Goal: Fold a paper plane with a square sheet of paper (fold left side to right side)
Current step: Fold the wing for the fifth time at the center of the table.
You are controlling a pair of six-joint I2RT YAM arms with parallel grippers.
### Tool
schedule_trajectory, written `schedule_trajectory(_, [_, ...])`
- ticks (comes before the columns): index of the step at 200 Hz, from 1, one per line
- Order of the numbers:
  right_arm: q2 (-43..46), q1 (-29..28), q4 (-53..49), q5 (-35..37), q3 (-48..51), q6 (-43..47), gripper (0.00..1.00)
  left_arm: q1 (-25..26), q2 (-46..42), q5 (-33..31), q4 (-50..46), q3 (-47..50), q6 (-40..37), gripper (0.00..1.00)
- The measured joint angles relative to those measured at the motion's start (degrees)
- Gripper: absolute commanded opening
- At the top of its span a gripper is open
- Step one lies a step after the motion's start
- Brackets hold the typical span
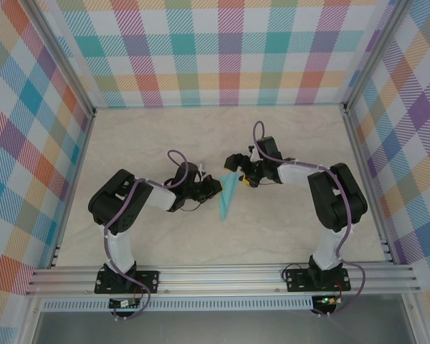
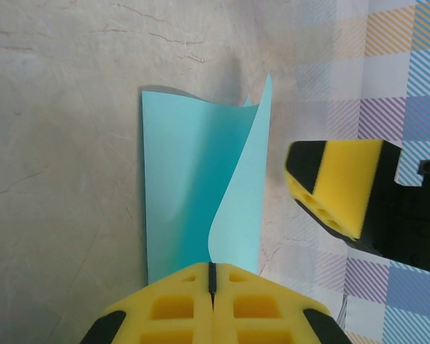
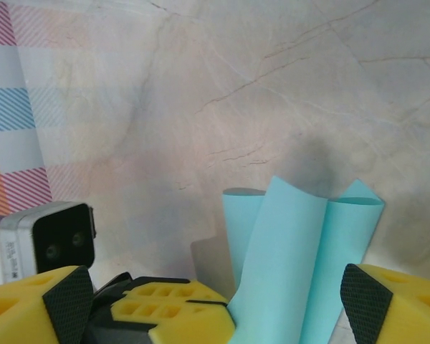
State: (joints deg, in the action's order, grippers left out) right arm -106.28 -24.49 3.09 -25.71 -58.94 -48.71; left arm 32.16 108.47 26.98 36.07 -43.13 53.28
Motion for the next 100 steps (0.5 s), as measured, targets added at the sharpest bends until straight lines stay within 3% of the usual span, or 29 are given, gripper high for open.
schedule_trajectory(100, [-2.80, -0.57, -1.14, -1.33, -2.93, -0.31, 0.92, 0.00, 0.00, 0.04, -0.11, 0.00, -0.17, 0.00])
